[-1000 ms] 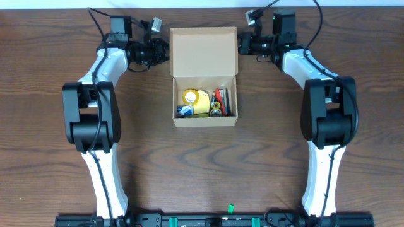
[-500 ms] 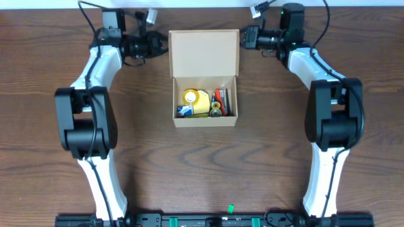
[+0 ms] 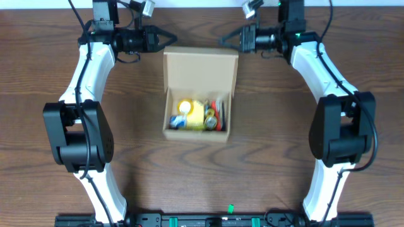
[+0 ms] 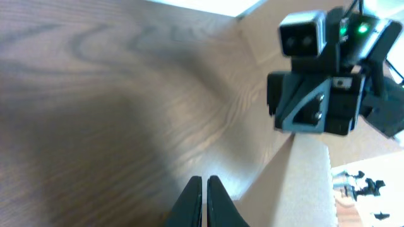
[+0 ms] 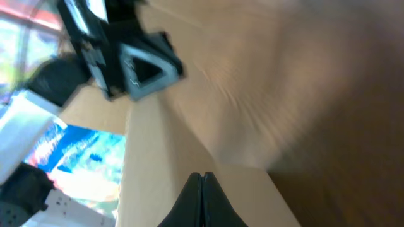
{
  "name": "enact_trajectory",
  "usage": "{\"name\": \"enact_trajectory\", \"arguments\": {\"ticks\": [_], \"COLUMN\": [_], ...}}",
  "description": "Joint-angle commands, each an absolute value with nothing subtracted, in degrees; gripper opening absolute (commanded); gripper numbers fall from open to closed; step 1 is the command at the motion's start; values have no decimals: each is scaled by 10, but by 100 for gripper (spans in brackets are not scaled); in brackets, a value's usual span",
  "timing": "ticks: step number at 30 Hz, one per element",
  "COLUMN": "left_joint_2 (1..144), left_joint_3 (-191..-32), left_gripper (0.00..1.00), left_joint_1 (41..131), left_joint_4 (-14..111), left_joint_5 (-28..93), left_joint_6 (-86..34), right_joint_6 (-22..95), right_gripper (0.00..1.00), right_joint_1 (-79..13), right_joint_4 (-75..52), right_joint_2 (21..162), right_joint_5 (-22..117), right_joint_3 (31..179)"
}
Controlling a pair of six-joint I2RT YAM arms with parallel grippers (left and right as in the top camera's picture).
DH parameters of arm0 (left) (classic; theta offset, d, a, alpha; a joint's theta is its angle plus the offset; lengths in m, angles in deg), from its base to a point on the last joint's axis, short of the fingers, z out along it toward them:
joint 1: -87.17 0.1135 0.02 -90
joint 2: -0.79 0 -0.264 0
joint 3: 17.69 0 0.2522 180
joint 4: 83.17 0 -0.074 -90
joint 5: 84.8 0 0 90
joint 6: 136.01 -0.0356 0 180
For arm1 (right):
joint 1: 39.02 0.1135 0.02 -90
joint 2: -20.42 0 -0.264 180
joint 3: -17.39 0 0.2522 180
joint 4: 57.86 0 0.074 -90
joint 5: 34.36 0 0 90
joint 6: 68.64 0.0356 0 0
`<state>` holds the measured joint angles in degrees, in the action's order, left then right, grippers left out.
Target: Pack container
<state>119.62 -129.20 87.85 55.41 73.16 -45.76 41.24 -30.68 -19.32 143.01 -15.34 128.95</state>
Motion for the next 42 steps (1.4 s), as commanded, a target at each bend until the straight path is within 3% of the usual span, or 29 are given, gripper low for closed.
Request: {"name": "enact_trajectory", "arguments": {"ticks": [1, 10, 24, 31, 42], "left_joint_2": [1185, 1182, 1142, 1147, 1147], "left_joint_3": [-1299, -1299, -1299, -1299, -1233], "left_gripper": [6, 6, 6, 6, 6], "left_joint_1": [878, 879, 927, 938, 939], "left_joint_4": [519, 476, 368, 211, 128], "left_joint_5": [722, 667, 452, 388, 367], "left_joint_6": [-515, -542, -542, -552, -578], "right_joint_6": [284, 266, 375, 409, 447], "right_gripper": [1, 1, 1, 1, 1], "right_joint_1": [-295, -299, -346, -332, -253], "right_joint_4": [-120, -95, 71, 235, 219], "right_joint_2": [1435, 1426, 1312, 1310, 1310], "right_joint_5": [-115, -56, 315, 354, 315], "right_joint_3": [1282, 1282, 1282, 1270, 1136]}}
